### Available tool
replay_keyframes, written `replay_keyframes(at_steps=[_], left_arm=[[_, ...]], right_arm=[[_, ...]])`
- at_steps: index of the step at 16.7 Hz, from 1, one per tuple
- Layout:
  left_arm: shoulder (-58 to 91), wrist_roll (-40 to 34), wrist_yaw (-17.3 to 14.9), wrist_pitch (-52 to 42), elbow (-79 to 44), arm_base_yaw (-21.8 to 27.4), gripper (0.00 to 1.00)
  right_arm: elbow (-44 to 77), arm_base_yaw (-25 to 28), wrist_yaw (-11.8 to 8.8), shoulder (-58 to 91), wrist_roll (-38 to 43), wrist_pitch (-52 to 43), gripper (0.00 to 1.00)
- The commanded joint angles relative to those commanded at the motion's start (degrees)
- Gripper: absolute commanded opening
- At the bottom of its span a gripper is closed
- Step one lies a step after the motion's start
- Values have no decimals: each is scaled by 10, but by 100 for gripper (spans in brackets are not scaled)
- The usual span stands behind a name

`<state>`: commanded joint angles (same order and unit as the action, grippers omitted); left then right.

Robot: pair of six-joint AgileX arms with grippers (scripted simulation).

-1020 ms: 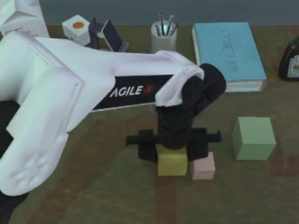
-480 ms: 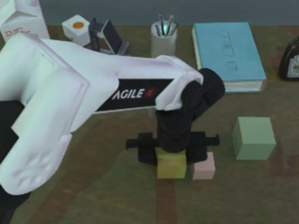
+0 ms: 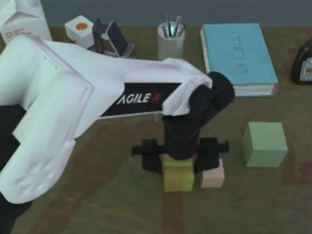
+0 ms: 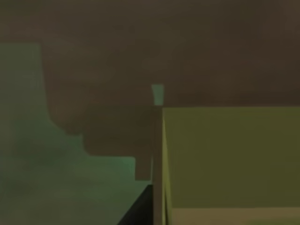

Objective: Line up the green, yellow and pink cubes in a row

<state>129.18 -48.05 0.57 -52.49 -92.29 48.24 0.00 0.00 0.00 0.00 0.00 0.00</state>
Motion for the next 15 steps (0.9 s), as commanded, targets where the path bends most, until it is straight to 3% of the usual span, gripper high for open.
replay_keyframes(at_steps=[2, 11, 15], left_arm=[[0, 0, 0, 0, 0, 0, 100], [-1, 0, 0, -2, -2, -1, 100], [-18, 0, 0, -63, -39, -3, 100]], right_arm=[[0, 0, 0, 0, 0, 0, 100], [0, 0, 0, 0, 0, 0, 100], [0, 0, 0, 0, 0, 0, 100]])
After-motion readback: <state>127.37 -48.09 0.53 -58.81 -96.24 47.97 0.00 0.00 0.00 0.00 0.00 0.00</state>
